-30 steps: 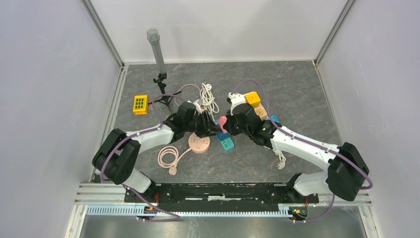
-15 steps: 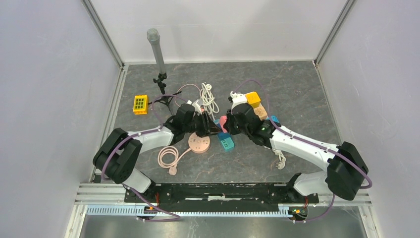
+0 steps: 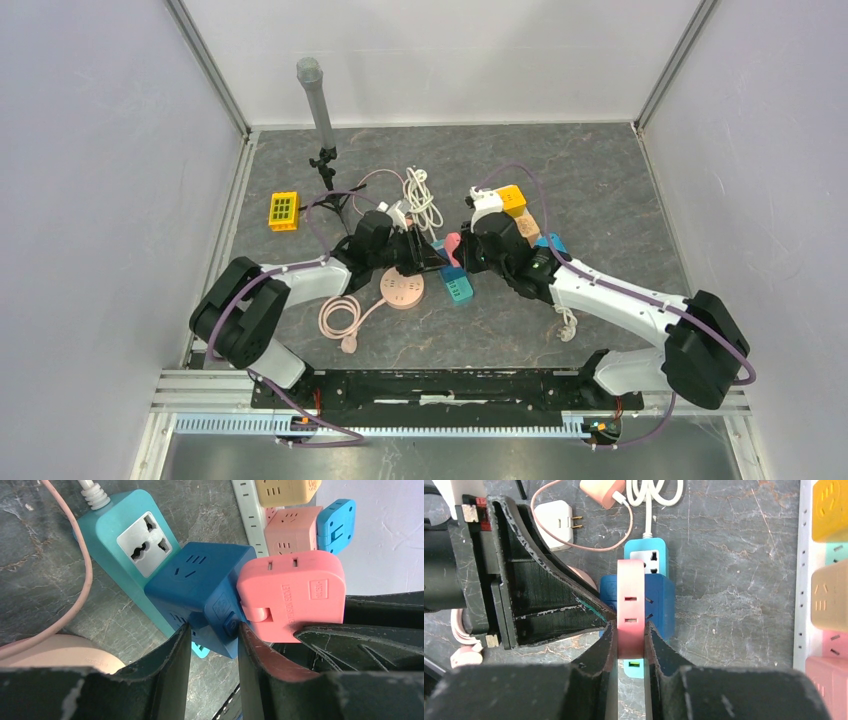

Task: Pull the plug off the socket

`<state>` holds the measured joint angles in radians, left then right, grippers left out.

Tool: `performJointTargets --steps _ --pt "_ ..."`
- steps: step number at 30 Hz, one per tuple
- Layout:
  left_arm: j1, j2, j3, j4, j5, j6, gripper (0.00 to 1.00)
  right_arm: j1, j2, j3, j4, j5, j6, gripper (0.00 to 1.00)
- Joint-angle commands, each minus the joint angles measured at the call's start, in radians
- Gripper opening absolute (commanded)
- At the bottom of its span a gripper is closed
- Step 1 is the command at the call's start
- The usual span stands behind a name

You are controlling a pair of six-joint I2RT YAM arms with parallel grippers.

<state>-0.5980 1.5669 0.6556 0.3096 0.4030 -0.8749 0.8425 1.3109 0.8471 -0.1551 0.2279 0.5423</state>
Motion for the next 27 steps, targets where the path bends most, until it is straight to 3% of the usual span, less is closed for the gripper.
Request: performJointTargets --steps 1,5,9,12,15,19,27 --pt "0.000 0.119 -0.109 -0.337 -0.219 0.114 0.34 0.019 -0.038 0.033 0.214 -0.090 -0.172 0.00" --pt "-0.002 0.142 -0.108 -0.351 -0.218 0.107 0.32 0.027 -0.066 0.019 0.245 -0.064 -0.254 0.00" --pt "-0.001 0.146 -0.136 -0.320 -0.205 0.083 0.31 -0.003 -0.064 0.096 0.094 0.028 -0.129 0.00" --pt "-0.001 0.147 -0.151 -0.313 -0.199 0.076 0.30 -0.030 -0.082 0.091 0.083 -0.006 -0.042 0.00" --pt "0.000 0.149 -0.159 -0.314 -0.198 0.076 0.30 -0.029 -0.102 0.044 0.179 -0.088 -0.086 0.00" --pt "-0.001 0.160 -0.155 -0.314 -0.201 0.081 0.29 -0.021 -0.087 0.053 0.180 -0.141 -0.161 0.00" --pt "0.000 0.124 -0.112 -0.330 -0.146 0.086 0.29 -0.025 -0.078 0.141 -0.011 0.099 -0.124 0.00"
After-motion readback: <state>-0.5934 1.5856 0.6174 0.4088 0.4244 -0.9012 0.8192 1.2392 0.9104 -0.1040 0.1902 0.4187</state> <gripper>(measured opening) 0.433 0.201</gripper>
